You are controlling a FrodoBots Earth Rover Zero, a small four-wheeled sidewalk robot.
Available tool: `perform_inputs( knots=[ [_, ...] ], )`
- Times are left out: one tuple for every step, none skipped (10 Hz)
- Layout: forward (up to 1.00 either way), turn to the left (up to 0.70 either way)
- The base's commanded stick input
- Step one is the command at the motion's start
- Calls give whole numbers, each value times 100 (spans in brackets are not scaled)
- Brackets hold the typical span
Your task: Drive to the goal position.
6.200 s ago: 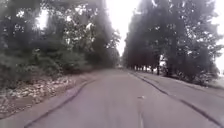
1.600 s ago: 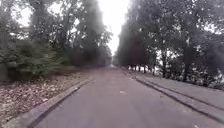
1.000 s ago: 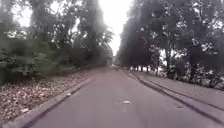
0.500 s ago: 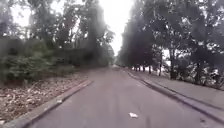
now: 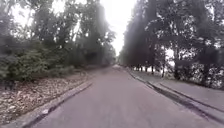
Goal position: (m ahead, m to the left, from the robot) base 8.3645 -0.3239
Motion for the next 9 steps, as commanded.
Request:
perform_inputs(
  knots=[
    [85,0],
    [85,0],
    [85,0],
    [85,0],
    [85,0],
    [85,0],
    [85,0],
    [85,0],
    [85,0]
  ],
)
